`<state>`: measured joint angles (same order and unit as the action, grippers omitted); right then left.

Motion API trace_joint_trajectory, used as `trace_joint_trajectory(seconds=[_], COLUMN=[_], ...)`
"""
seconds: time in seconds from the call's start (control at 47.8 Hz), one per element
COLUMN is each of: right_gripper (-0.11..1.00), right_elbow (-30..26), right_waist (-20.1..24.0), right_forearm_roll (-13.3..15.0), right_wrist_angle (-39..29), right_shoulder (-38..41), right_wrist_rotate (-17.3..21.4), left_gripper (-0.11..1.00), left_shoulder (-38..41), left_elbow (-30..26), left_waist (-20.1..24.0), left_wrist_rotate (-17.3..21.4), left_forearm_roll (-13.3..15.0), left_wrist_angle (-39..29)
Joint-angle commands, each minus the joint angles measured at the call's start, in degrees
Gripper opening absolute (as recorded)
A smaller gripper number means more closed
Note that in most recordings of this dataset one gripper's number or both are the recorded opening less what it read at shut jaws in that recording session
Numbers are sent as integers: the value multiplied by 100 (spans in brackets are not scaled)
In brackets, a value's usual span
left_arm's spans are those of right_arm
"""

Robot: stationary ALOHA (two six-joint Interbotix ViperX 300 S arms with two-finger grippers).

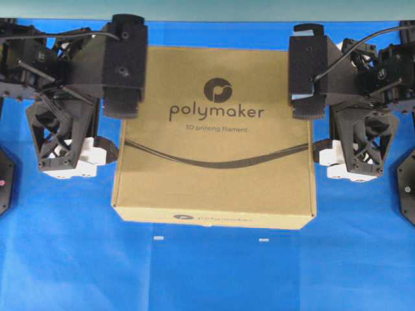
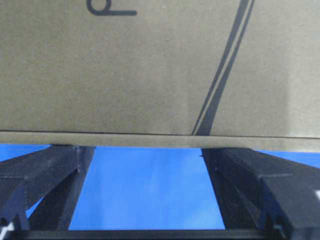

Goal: Lift up the cardboard box by clamping it between your arms.
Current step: 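Lift the clamped box upward with both grippers together, then lower the box back onto the table with both grippers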

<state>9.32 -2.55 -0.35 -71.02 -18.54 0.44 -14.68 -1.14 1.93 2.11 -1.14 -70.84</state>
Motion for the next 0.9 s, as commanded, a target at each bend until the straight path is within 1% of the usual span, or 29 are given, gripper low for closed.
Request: trace_joint_trajectory(seconds=[0.0, 0.251, 0.564, 0.69, 0.878], right_gripper=[99, 99, 99, 99, 99], right_elbow=[-290, -281, -220, -123, 149], right_waist=[26, 0, -26, -26, -44], right_forearm_roll=[-62, -53, -44, -35, 44], right_wrist_angle=[176, 176, 185, 255, 615], right_shoulder=[114, 114, 123, 114, 114], right_wrist_rotate=[123, 105, 105, 105, 88], left_gripper=[84, 84, 84, 84, 84], left_shoulder=[220, 334, 325, 325, 272], left_elbow=[-422, -580, -510, -360, 0], left_waist=[9, 9, 53, 88, 123], left_wrist_rotate=[-44, -53, -44, -35, -53], left_forearm_roll=[-18, -35, -35, -53, -53], left_wrist_angle=[62, 18, 97, 360, 598])
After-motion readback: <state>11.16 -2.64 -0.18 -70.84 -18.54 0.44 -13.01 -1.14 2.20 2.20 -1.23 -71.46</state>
